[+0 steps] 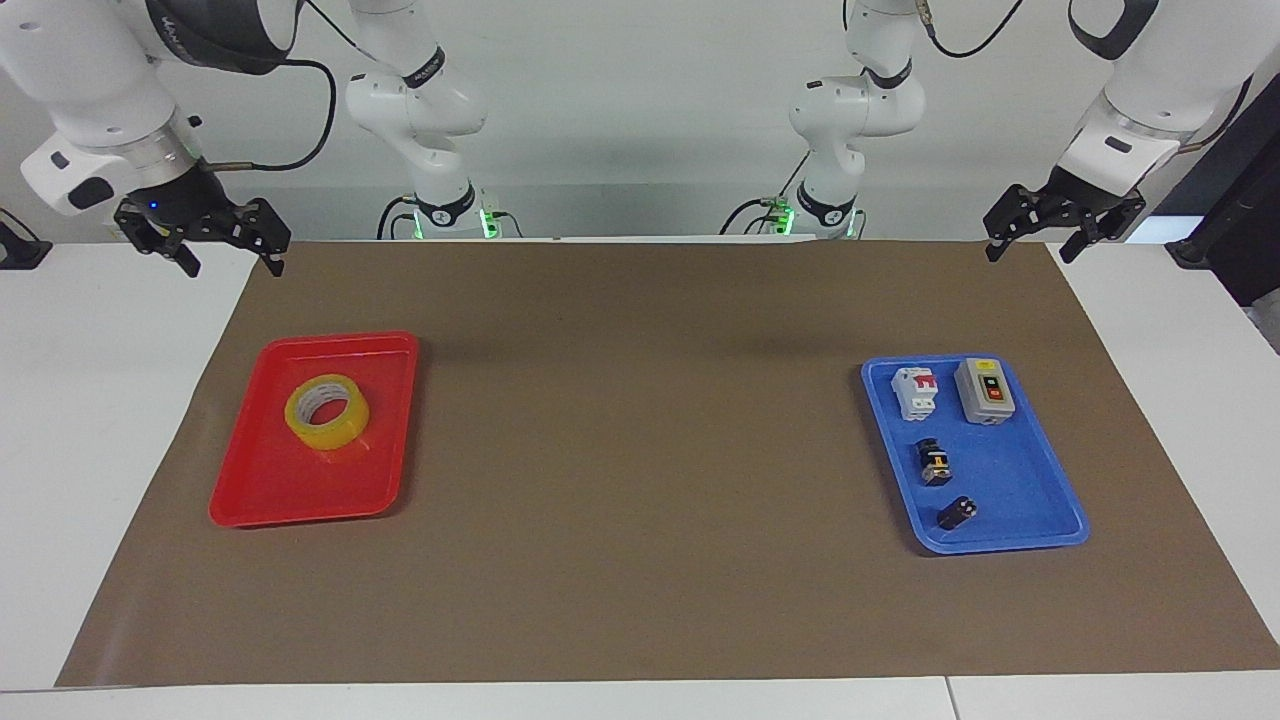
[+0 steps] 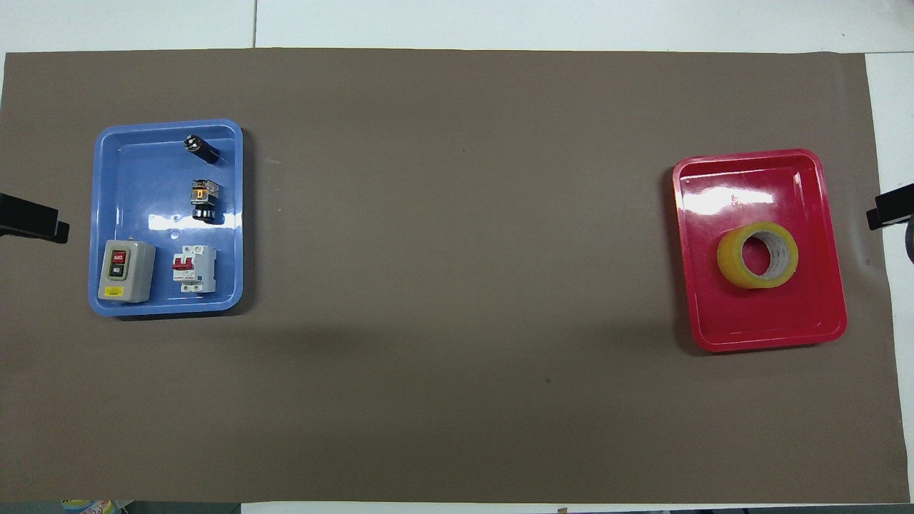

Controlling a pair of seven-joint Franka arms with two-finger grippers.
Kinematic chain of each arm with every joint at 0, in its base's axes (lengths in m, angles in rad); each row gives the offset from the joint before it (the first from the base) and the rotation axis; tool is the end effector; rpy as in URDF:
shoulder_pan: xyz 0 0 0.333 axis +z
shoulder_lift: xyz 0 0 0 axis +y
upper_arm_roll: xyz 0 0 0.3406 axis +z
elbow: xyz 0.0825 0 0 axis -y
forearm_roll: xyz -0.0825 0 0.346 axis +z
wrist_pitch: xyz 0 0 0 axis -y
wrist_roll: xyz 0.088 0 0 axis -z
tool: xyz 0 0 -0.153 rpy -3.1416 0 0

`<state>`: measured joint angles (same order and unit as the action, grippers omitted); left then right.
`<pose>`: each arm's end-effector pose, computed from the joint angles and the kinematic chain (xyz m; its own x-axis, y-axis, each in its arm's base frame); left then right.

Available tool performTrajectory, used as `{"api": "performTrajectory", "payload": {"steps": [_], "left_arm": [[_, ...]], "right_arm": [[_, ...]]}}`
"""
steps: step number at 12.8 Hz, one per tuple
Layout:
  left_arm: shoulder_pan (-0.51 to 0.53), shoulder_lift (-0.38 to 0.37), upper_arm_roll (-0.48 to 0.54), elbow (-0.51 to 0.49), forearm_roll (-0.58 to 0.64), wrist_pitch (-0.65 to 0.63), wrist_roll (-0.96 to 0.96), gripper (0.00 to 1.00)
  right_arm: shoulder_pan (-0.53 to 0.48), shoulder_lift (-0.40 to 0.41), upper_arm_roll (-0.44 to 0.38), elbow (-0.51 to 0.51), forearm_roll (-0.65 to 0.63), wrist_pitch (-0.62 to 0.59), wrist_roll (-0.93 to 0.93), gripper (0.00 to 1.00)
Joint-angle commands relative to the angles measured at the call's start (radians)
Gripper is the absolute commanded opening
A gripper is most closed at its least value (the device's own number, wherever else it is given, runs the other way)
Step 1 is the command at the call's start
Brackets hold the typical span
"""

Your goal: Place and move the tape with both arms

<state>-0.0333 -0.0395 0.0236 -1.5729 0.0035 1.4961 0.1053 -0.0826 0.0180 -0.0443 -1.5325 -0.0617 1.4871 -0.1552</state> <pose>0.4939 -0.0040 0.6158 0.9927 -0.1145 -0.0374 -0.1146 -0.9934 0.0014 0.5057 -0.0742 0.6036 0.9971 0.0231 -0.0721 0.0269 -0.9983 0.0519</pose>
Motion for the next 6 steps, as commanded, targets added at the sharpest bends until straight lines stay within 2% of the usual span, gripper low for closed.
{"api": "performTrajectory", "payload": {"steps": [1,6], "left_arm": [[0.007,-0.026,-0.004,-0.030,0.001,0.009,-0.003,1.00],[0.007,-0.026,-0.004,-0.030,0.001,0.009,-0.003,1.00]], "right_arm": [[-0.008,0.007,0.007,0.014,0.008,-0.002,0.013,1.00],[-0.005,0.003,0.034,0.003,0.033,0.007,0.057,1.00]]}}
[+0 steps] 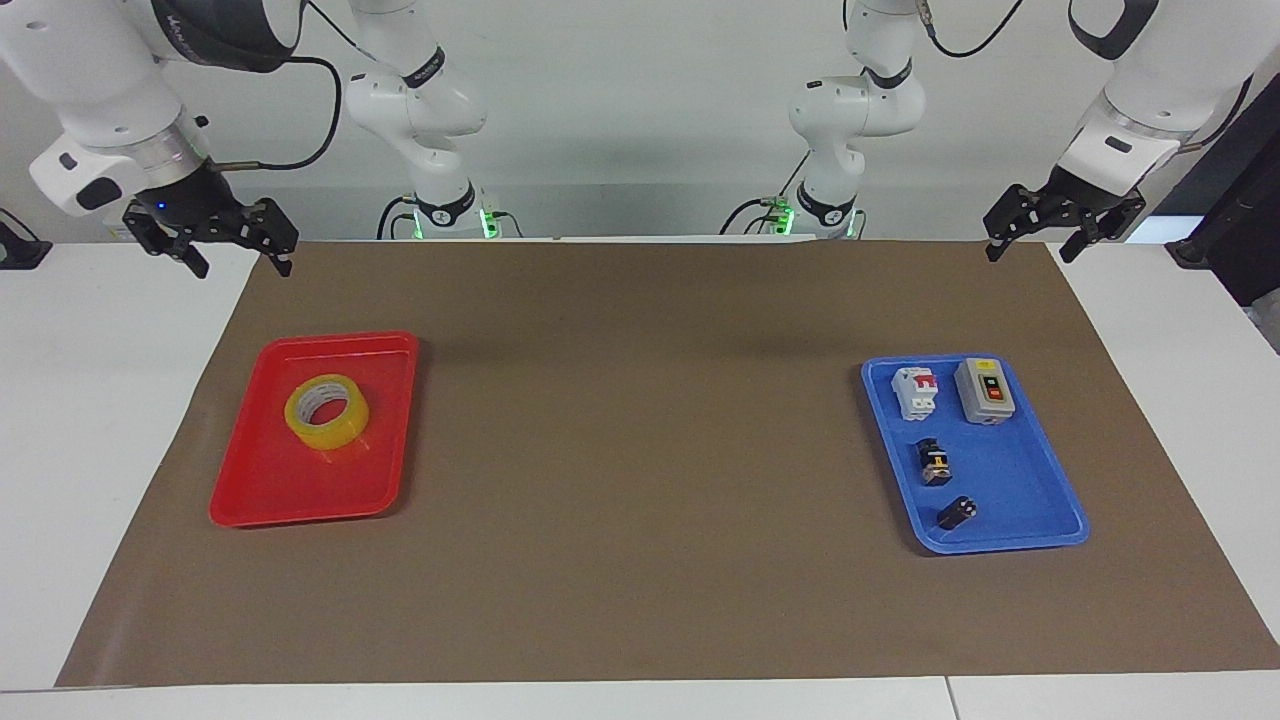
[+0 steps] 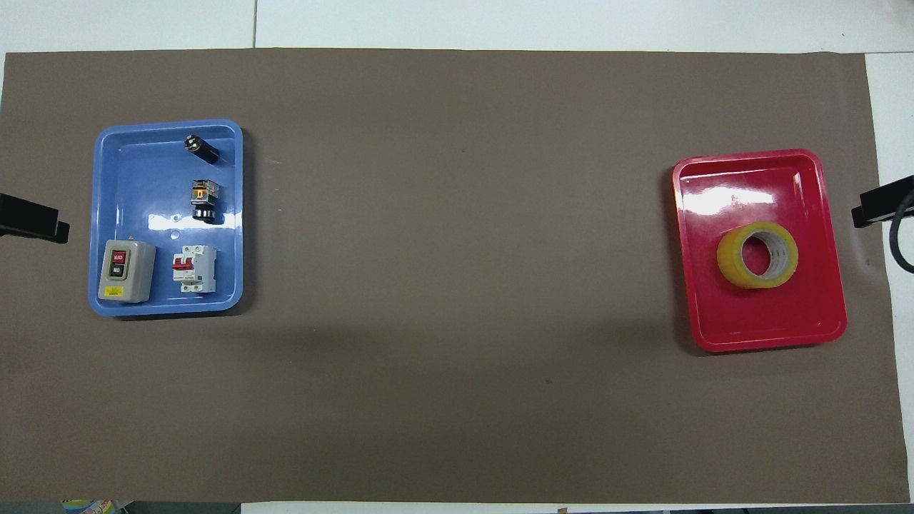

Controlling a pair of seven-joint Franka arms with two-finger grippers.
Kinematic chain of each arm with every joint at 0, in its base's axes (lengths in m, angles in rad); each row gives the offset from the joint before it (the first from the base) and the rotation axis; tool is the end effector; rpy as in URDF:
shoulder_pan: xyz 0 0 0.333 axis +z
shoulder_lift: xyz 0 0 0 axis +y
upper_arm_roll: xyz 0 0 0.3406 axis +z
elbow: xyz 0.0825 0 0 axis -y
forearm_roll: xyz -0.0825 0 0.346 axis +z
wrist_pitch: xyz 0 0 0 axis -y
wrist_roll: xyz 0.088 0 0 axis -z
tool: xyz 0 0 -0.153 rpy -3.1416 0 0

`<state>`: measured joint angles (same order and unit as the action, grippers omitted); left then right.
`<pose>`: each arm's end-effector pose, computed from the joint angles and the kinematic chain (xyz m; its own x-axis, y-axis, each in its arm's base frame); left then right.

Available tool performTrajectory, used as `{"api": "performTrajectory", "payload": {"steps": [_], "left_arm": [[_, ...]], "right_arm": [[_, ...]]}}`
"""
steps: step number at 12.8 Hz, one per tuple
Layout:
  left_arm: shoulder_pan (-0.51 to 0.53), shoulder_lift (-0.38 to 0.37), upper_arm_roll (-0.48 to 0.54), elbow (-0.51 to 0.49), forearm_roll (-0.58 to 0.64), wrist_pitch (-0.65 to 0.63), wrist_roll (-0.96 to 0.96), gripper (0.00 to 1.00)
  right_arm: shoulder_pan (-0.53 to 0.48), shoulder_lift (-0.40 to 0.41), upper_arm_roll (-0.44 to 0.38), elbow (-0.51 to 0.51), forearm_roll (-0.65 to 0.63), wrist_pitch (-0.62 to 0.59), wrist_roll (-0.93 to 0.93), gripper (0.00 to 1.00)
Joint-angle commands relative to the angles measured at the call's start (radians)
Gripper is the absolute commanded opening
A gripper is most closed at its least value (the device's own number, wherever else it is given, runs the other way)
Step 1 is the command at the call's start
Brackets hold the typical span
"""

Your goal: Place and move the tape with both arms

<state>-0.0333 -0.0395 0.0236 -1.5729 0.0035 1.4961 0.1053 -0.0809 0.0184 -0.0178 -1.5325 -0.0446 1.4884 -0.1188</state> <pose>0.4939 -0.0040 0.6158 0.9927 -0.1145 -0.0374 -0.1146 -0.9934 0.0014 0.5081 -0.0574 0.6034 0.9976 0.0165 -0.0673 0.0191 -0.9991 0.0372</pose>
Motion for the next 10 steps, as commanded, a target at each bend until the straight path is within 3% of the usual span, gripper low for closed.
{"api": "performTrajectory", "payload": {"steps": [1,10], "left_arm": [[0.007,-0.026,-0.004,-0.030,0.001,0.009,-0.003,1.00],[0.007,-0.026,-0.004,-0.030,0.001,0.009,-0.003,1.00]], "right_arm": [[-0.007,0.003,0.009,0.003,0.015,0.006,0.021,1.00],[-0.007,0.002,0.012,-0.003,0.043,0.013,0.025,1.00]]}}
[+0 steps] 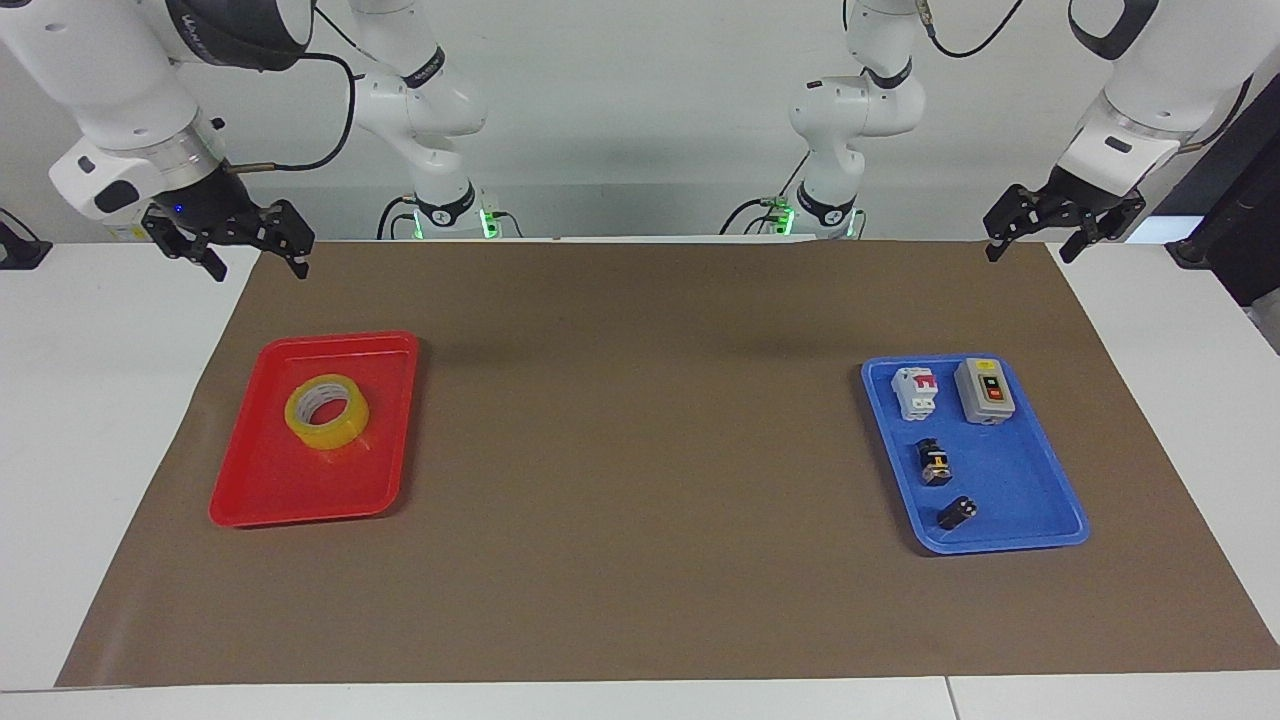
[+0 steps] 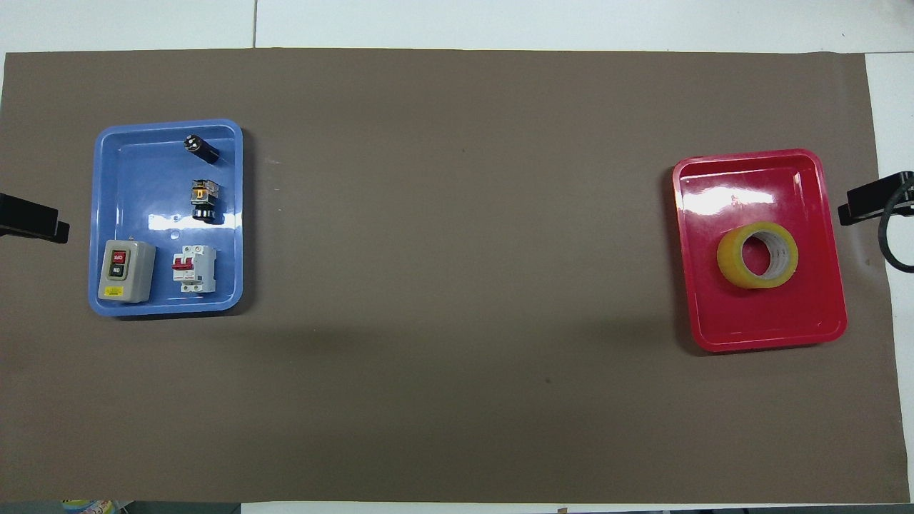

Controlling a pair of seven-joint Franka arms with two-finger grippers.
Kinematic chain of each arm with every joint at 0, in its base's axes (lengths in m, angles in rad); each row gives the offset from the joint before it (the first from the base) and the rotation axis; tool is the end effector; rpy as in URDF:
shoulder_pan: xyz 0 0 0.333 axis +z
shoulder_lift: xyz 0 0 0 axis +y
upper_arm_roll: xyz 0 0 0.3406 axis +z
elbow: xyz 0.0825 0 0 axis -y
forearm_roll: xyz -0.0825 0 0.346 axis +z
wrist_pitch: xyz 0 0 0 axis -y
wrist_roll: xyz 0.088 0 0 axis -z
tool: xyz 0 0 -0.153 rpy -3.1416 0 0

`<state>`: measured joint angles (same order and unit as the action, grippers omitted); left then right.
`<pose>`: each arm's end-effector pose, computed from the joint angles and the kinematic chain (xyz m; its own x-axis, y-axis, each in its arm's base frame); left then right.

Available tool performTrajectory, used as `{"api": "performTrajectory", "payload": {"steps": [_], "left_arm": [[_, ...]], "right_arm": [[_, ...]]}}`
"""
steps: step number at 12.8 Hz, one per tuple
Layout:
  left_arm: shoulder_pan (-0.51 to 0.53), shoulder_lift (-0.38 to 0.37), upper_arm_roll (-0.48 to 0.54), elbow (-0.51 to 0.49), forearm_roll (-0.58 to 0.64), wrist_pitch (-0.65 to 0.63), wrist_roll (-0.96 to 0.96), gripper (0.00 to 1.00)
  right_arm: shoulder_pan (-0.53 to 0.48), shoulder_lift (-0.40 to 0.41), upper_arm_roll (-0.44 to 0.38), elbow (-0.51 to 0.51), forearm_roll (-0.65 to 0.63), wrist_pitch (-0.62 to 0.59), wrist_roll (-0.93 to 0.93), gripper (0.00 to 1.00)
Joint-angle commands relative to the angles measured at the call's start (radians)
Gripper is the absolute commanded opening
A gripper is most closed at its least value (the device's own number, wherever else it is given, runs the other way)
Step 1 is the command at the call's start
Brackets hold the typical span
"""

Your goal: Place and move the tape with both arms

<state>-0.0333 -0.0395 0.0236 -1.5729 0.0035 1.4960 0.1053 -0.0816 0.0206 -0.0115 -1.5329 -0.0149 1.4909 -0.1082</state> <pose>0.4939 -0.0040 0.6158 0.9927 -0.1145 -0.0375 -0.1146 -0.9934 0.0014 0.5098 -0.0499 0.6021 0.9979 0.0141 -0.0638 0.0146 -0.9999 0.0083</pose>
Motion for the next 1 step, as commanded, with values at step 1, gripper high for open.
{"api": "performTrajectory", "payload": {"steps": [1], "left_arm": [[0.007,-0.026,-0.004,-0.030,0.001,0.009,-0.001,1.00]], "right_arm": [[-0.006,-0.001,0.005,-0.003,0.013,0.011,0.015,1.00]]}}
